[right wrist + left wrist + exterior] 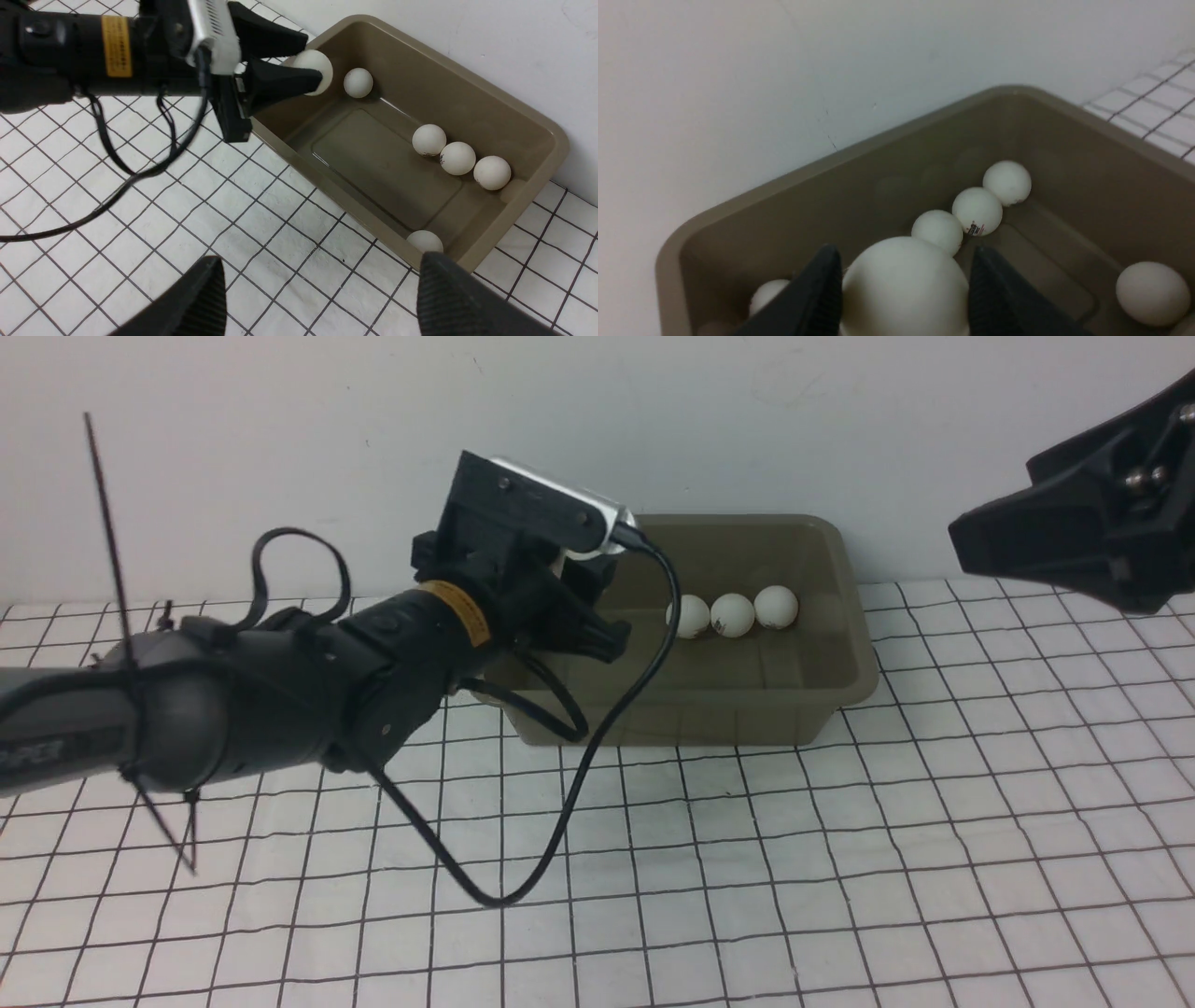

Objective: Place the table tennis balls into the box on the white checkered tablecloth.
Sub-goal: 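Drop the ball into the bin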

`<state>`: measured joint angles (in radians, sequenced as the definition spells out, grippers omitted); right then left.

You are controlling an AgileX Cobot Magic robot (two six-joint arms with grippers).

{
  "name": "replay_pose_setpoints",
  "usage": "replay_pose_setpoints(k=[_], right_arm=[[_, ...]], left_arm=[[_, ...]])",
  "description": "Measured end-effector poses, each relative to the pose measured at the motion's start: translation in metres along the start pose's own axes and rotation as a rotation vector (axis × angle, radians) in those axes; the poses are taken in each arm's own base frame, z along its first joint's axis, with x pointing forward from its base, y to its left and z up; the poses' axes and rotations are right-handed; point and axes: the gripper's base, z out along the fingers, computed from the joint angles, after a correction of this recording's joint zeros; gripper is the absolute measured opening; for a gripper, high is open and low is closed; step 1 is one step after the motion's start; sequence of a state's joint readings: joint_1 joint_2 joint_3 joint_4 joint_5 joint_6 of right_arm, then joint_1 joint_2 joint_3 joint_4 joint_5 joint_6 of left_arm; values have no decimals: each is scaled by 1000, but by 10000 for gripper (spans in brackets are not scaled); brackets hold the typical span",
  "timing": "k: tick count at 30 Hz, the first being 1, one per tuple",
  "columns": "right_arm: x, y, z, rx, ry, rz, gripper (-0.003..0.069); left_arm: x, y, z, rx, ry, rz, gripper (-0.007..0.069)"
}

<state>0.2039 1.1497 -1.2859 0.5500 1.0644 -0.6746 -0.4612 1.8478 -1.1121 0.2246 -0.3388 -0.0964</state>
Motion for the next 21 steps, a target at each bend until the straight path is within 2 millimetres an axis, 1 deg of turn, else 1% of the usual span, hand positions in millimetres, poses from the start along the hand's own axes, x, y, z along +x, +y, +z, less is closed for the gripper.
replay_pose_setpoints(k=[2,5,8,9,12,14,17,19,21], right_arm=[[0,0,0,0,0,0,495],[0,0,0,0,0,0,495],[0,0,0,0,0,-3,495],[0,0,0,0,0,-6,495],[0,0,0,2,-2,-15,495],[0,0,0,4,-5,-20,495],[-1,-1,0,10,-12,-23,495],[-3,-2,0,19,-28,-26,495],[-4,-2,0,20,-41,-25,495]], left_arm=[[7,1,17,6,66,47,314],[15,3,33,0,175,99,314],[14,7,36,-15,251,140,315],[11,8,35,-21,257,144,331],[-3,10,26,-44,249,78,447],[-12,12,18,-64,265,32,501],[-25,14,0,-97,313,14,521],[-35,15,-14,-117,341,11,521],[-50,14,-31,-133,344,9,521]])
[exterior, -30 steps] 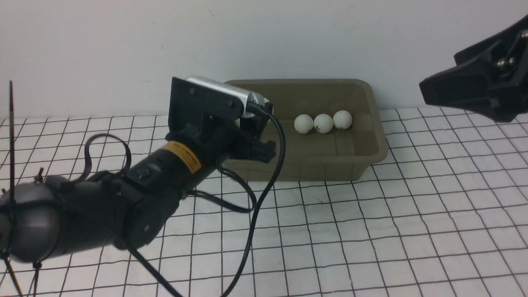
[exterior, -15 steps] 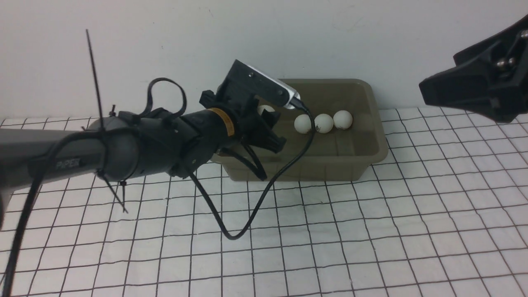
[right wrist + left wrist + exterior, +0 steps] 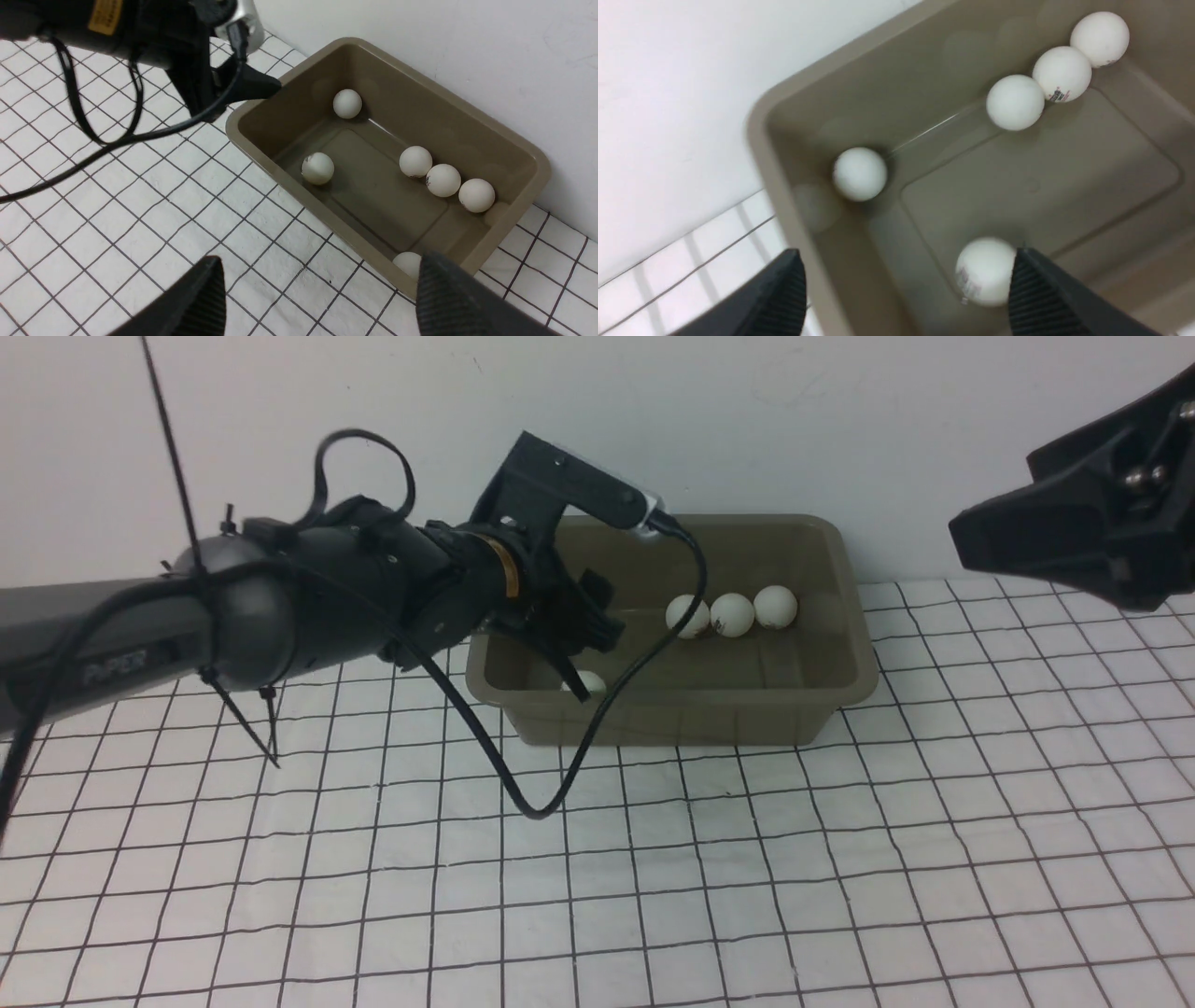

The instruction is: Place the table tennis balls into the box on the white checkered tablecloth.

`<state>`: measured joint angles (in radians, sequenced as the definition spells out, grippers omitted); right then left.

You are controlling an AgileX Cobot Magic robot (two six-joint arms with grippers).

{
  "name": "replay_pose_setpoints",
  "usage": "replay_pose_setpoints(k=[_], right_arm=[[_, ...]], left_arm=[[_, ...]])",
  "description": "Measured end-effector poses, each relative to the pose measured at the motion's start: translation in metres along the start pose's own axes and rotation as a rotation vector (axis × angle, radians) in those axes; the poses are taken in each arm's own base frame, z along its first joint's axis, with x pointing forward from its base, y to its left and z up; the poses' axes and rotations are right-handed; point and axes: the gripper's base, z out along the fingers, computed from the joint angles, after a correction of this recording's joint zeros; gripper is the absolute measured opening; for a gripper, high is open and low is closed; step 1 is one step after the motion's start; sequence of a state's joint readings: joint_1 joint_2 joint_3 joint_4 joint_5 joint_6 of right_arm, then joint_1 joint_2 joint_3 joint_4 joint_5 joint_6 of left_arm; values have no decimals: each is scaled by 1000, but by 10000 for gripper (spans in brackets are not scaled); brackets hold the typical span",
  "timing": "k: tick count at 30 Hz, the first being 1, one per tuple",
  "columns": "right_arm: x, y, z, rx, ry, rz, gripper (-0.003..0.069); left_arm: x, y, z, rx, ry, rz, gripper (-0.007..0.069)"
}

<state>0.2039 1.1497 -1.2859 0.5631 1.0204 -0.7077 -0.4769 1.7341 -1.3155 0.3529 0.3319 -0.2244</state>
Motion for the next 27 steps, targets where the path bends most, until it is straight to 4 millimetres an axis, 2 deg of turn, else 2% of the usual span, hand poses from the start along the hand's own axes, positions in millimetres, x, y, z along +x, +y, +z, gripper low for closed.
replay_pose_setpoints(k=[5,7,9,12,15,18,21,27], right_arm=[[-4,0,-3,12,-41,-28,495],[-7,3,-14,51,-91,-65,495],[-9,7,-27,84,-134,-92,495],[-10,24,-70,157,-226,-155,495],[-5,36,-95,194,-275,-173,495],[11,51,-117,228,-311,-177,495],[35,66,-133,248,-337,-166,495],[81,89,-144,257,-385,-130,495]], left_arm=[[-12,5,-45,-32,13,-9,521],[-17,12,-75,-55,18,-25,521],[-20,17,-101,-75,16,-37,521],[-23,24,-139,-96,-3,-59,521],[-19,30,-171,-122,7,-73,521],[-10,38,-210,-170,48,-77,521],[-4,43,-233,-192,50,-79,521],[0,46,-257,-201,15,-88,521]])
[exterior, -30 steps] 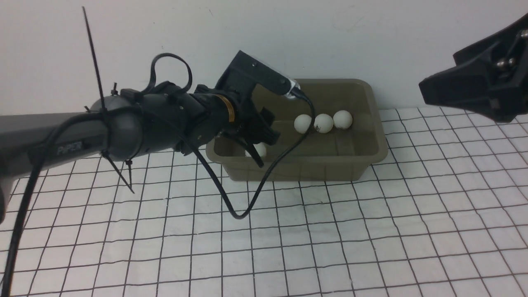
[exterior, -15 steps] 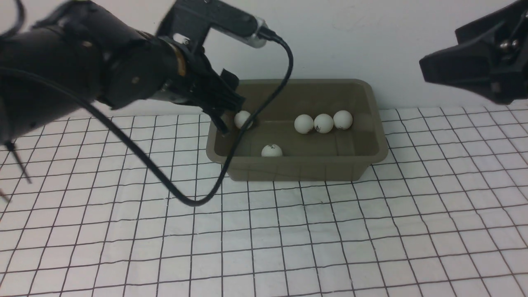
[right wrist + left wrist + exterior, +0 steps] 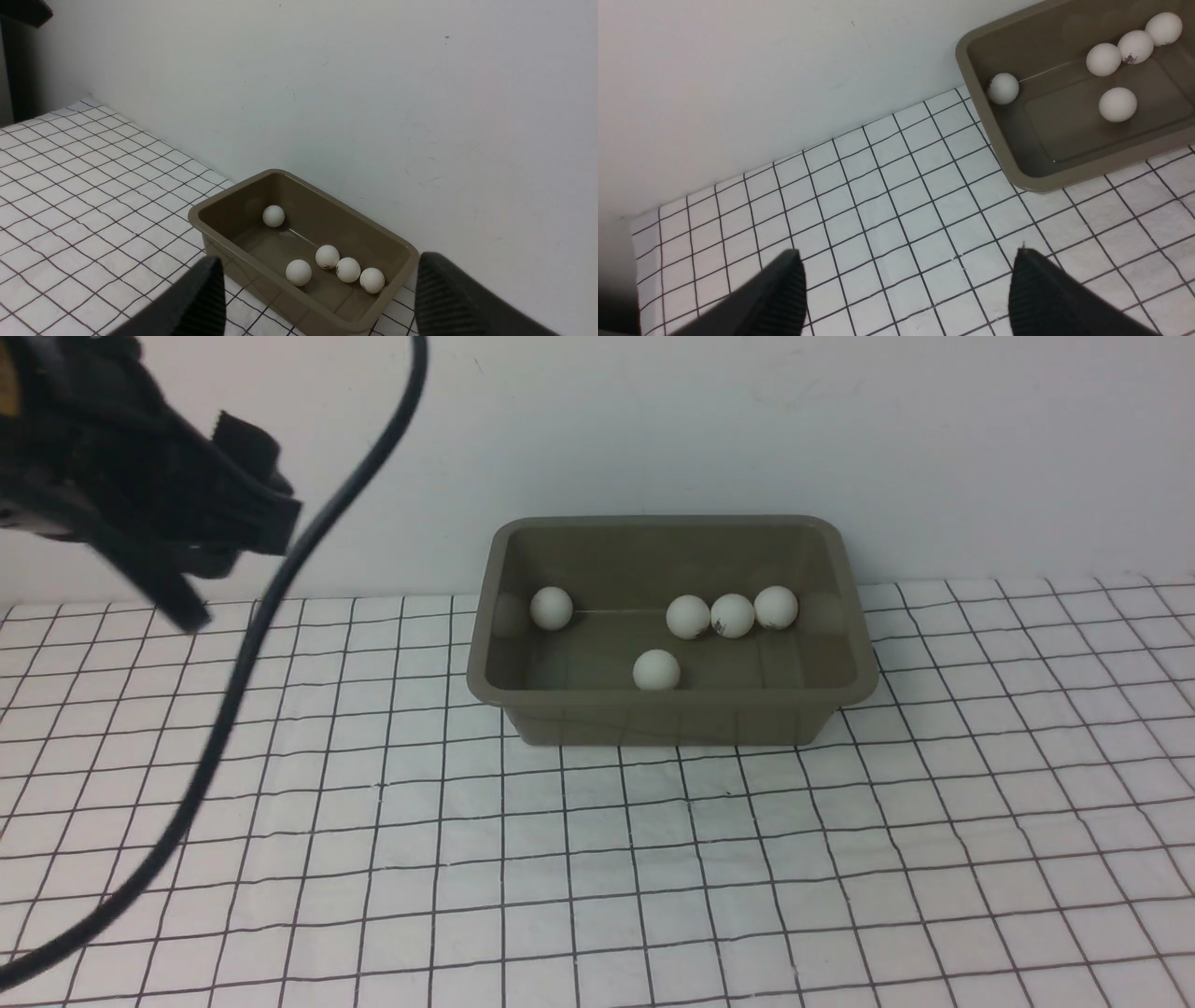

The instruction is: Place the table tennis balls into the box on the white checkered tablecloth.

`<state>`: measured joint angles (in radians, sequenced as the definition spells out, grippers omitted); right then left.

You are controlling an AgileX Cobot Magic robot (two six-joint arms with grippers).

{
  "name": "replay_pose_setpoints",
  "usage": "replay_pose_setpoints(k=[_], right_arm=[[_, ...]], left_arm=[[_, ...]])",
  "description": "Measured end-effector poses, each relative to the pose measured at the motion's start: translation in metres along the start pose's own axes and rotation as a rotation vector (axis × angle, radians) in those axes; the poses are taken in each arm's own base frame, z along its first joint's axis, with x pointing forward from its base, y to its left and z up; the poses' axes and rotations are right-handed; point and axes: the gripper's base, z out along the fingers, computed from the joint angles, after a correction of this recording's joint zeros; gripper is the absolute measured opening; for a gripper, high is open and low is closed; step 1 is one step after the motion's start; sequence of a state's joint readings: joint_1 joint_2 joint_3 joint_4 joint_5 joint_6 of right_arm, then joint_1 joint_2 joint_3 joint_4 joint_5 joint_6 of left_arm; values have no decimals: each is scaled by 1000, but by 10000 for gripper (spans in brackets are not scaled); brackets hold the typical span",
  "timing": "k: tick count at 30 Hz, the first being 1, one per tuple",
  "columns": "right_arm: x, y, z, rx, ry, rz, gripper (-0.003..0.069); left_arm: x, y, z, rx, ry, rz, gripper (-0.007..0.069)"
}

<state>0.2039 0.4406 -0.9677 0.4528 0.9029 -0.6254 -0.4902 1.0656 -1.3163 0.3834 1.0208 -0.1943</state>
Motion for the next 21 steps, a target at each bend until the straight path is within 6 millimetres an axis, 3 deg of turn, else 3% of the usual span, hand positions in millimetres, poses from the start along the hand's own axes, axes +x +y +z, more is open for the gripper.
replay_pose_setpoints(k=[7,21], right_arm=[[24,17,-23,-12,-9,-8,495],[41,29,-26,-135,167,-10,495]], left_arm=[[0,0,0,-5,1,3,521],[0,0,0,-5,1,4,521]])
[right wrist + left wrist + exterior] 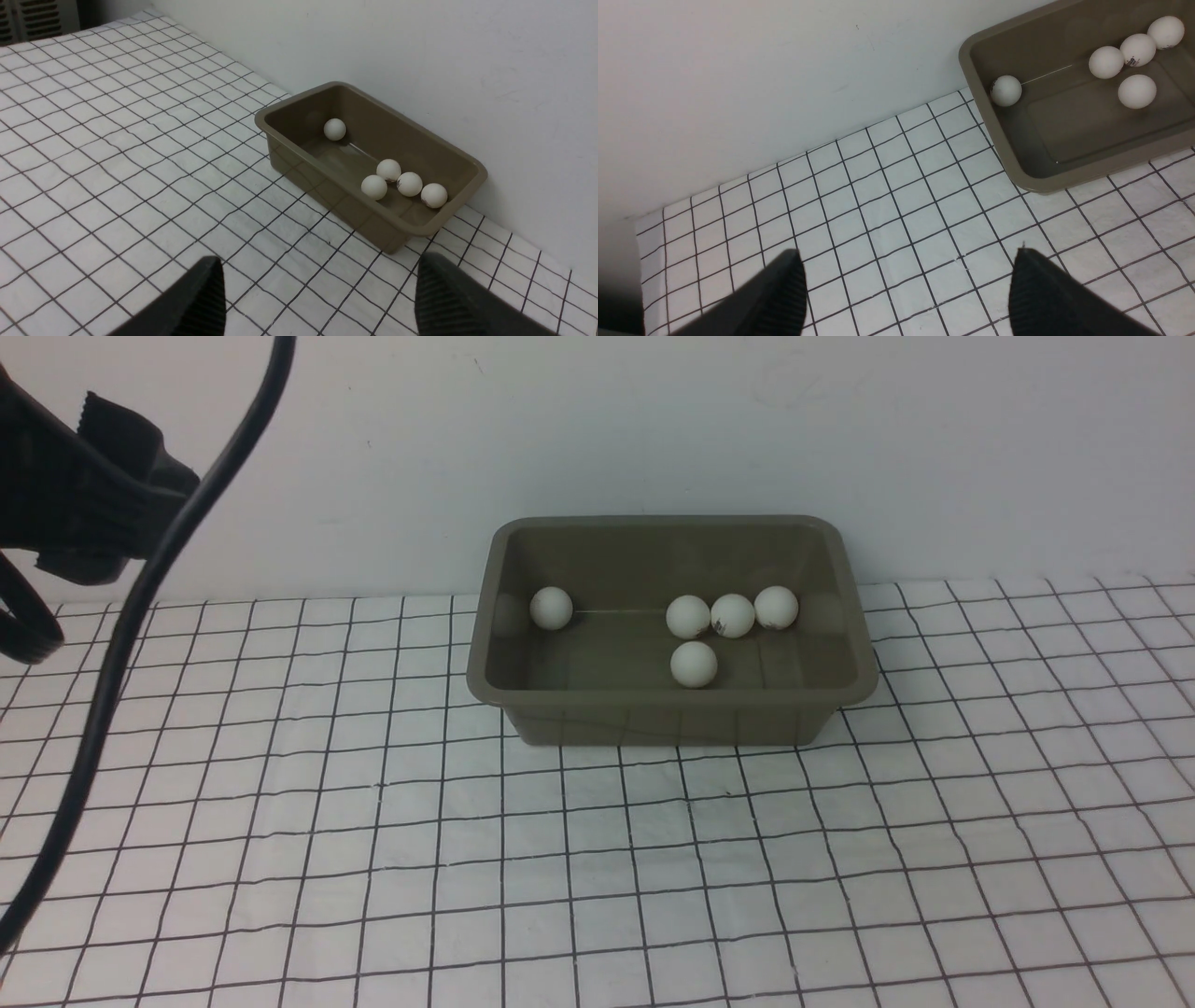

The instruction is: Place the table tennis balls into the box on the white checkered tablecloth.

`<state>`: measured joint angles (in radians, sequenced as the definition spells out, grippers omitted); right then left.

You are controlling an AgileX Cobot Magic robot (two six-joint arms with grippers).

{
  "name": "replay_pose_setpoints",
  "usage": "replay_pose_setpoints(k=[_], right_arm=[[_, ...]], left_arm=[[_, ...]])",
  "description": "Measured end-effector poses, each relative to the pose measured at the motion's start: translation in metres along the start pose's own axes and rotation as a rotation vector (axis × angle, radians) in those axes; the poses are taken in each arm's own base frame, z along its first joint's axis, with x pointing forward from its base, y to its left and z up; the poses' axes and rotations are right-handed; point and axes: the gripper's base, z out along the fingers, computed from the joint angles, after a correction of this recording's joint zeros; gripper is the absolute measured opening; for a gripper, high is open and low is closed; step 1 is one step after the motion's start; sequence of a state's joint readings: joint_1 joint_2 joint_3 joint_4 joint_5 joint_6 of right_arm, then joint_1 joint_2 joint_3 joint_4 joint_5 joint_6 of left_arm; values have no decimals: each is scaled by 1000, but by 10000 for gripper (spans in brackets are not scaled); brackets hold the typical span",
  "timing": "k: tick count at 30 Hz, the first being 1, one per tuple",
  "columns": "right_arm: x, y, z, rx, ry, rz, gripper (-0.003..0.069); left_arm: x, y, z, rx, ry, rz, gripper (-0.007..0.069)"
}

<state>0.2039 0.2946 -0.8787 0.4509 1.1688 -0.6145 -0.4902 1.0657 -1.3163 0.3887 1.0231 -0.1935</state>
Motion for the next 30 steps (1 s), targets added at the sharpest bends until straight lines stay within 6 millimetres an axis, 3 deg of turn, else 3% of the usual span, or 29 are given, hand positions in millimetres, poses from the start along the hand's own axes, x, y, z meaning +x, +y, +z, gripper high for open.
replay_pose_setpoints(k=[30], right_arm=[[8,7,-1,-72,85,20,495]], left_arm=[[0,0,0,0,0,4,521]])
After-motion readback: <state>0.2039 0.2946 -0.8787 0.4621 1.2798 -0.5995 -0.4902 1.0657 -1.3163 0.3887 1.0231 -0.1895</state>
